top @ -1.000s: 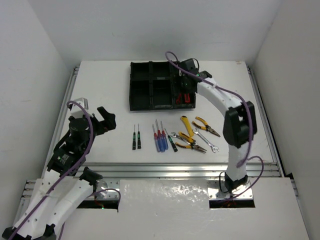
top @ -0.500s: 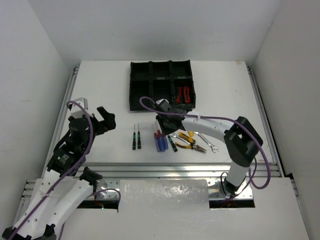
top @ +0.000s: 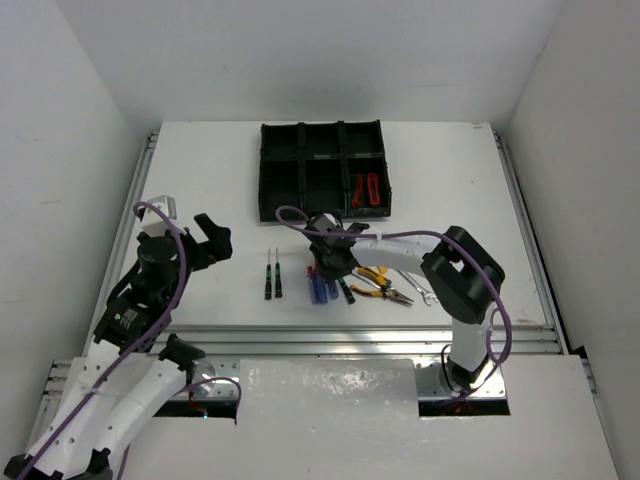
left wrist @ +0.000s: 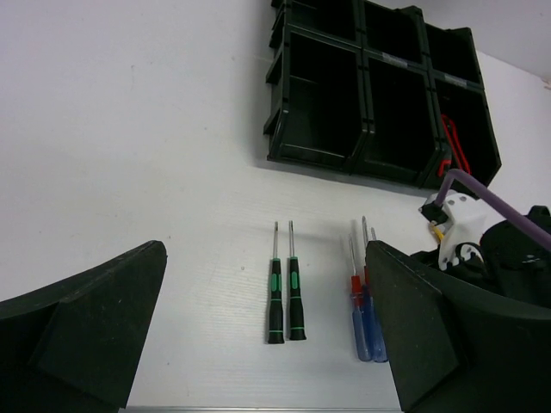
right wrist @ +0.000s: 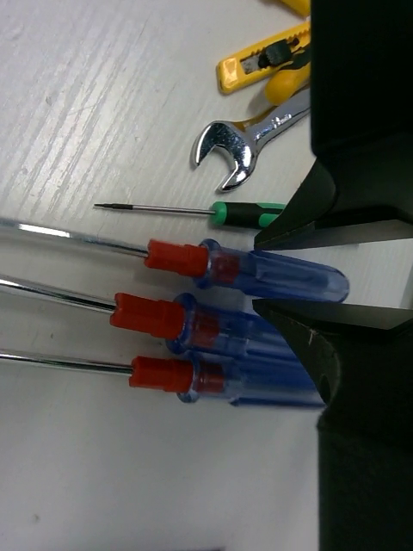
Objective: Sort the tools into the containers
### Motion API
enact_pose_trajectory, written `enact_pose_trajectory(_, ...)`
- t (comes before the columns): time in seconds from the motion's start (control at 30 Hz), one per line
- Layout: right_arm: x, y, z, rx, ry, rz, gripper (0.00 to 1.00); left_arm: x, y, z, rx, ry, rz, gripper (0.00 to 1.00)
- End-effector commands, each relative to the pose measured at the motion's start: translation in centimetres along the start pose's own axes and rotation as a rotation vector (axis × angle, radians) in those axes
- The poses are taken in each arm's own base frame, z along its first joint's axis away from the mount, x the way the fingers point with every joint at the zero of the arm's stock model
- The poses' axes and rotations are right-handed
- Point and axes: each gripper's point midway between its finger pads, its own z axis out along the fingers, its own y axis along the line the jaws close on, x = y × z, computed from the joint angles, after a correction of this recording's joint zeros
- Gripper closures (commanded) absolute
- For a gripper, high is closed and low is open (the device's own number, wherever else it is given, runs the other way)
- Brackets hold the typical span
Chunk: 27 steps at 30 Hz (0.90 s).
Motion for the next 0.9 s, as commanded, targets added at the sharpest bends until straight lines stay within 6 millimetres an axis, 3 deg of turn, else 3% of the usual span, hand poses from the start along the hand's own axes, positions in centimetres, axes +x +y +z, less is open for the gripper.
enact_pose_trajectory(0.0, -0.4, 0.9, 0.5, -0.021, -0.012, 0.024, 0.7, -1.1, -0.4, -0.1, 0.025, -0.041, -0.004, 0.0)
enact_pose_trajectory(0.23, 1.0, 0.4, 1.3, 0.006, 0.019, 0.056, 0.79, -1.1, -0.6, -0.1, 0.036, -0.04, -0.002, 0.0)
enact_pose_trajectory(0.37, -0.2, 0.2, -0.4, 0.02, -0.046, 0.077, 0.93, -1.0, -0.7, -0.1, 0.04, -0.037, 0.0, 0.0)
enact_pose_trajectory(0.47, -2.3, -0.4, -3.3, 0.034, -0.146, 0.099, 1.0, -1.0, -0.7, 0.0, 0.039, -0.035, 0.001, 0.0)
enact_pose_trajectory(0.5, -3.5, -1.0, -4.7, 0.057, -0.202, 0.1, 1.0, -1.0, -0.7, -0.1, 0.04, -0.037, 0.0, 0.0)
enact_pose_trajectory(0.6, -5.7, -2.2, -6.7, 0.104, -0.268, 0.087, 1.0, -1.0, -0.7, 0.0, 0.039, -0.032, 0.002, 0.0)
enact_pose_trajectory(0.77, -8.9, -3.6, -7.3, 0.132, -0.29, 0.072, 1.0, -1.0, -0.7, 0.0, 0.036, -0.032, 0.002, 0.0)
enact_pose_trajectory(0.87, -13.0, -4.4, -8.0, 0.119, -0.355, 0.064, 1.0, -1.0, -0.6, 0.0, 0.035, -0.034, 0.001, 0.0)
